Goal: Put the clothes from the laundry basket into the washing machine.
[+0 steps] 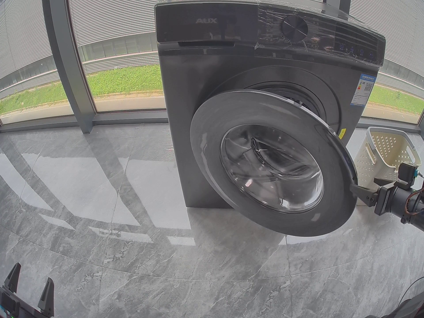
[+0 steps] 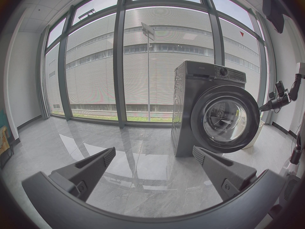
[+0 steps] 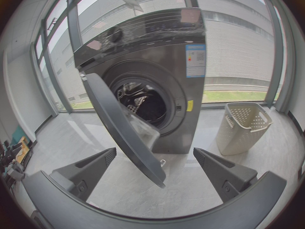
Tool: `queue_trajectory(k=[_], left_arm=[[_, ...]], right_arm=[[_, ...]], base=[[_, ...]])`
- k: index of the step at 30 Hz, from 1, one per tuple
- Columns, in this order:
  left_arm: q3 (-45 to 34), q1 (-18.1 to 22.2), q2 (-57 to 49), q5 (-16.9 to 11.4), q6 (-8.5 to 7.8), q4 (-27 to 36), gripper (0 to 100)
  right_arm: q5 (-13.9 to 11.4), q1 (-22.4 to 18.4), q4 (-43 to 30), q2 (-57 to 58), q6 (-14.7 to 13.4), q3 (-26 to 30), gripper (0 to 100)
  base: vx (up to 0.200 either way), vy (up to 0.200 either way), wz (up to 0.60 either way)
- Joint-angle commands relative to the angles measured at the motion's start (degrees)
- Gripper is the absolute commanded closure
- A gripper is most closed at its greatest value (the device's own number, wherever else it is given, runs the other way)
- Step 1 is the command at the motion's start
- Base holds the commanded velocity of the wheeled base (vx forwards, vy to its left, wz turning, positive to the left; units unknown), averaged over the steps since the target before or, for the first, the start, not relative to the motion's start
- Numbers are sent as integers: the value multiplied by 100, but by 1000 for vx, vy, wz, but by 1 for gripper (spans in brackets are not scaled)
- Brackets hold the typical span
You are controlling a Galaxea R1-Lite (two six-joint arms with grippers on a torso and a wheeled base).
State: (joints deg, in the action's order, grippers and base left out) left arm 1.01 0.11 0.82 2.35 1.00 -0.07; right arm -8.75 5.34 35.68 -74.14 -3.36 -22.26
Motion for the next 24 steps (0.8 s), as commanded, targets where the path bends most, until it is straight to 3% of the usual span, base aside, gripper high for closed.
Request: queue_trajectory(k=[1, 6, 11, 14, 19, 24], left_arm=[[-92, -2, -64, 2, -3, -1, 0], [-92, 7, -64, 2, 6, -1, 0], [-92, 7, -64, 2, 14, -1, 0], [-92, 7, -64, 2, 14, -10, 0], [-92, 7, -64, 2, -3, -10, 0], [-92, 7, -64, 2, 6, -10, 0]], right_arm=[[49, -446, 176, -364, 20, -94, 0], [401, -877, 642, -698, 29, -253, 0], [401, -850, 782, -654, 55, -33, 0], [322, -798, 774, -426, 90, 231, 0], [-223, -253, 756, 93, 117, 934, 0], [-320, 196, 791, 163, 82, 1189, 0]], base=[[0, 0, 0], [0, 0, 0], [0, 0, 0], [0, -133, 0], [0, -200, 0], [0, -200, 0]])
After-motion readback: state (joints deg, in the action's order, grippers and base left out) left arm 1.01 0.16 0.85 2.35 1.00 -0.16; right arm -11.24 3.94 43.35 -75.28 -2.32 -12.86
